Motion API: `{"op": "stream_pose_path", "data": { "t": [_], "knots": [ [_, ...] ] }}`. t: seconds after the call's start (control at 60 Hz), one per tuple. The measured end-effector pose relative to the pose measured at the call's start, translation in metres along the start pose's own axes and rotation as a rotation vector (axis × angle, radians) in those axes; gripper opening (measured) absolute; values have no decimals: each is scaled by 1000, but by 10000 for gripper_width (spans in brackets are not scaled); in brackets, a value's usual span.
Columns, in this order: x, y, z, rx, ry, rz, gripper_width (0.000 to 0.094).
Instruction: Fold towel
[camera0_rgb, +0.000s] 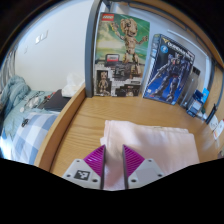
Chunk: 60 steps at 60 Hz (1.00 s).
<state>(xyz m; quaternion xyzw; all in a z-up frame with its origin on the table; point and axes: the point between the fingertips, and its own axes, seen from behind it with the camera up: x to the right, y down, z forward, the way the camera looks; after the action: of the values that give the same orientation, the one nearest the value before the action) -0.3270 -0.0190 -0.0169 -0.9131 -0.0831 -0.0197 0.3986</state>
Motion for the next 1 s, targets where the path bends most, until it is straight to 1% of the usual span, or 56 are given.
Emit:
{"op": "stream_pose_path", "data": {
  "t": [0.083, 0.183, 0.267, 0.333, 0.45, 0.517, 0.6, 0.65, 0.7, 0.717, 0.8, 0.817, 0.833, 0.85, 0.867, 0.883, 0.9, 0.95, 1.0],
  "knots": [
    [12, -1, 1, 7, 53, -37, 49],
    [10, -1, 2, -11, 27, -28, 32],
    [9, -8, -7, -45, -47, 66, 31],
    [24, -35, -26, -17, -93, 130, 32],
    [81, -76, -66, 47, -106, 192, 31],
    [126, -87, -82, 70, -84, 219, 31],
    [185, -81, -87, 75, -28, 226, 30],
    [217, -68, -81, 63, -1, 229, 31],
    [243, -46, -72, 26, 23, 246, 32],
    [250, -38, -68, 11, 27, 251, 40],
    [280, -2, -48, -61, 43, 270, 140],
    [284, 3, -45, -70, 44, 270, 175],
    [288, 7, -42, -75, 45, 269, 251],
    [292, 11, -39, -78, 46, 268, 305],
    [295, 15, -37, -80, 49, 268, 335],
    [298, 17, -34, -84, 46, 266, 403],
    [301, 21, -32, -89, 44, 264, 377],
    [306, 25, -32, -95, 35, 261, 473],
    [311, 20, -37, -77, 14, 257, 574]
  ]
}}
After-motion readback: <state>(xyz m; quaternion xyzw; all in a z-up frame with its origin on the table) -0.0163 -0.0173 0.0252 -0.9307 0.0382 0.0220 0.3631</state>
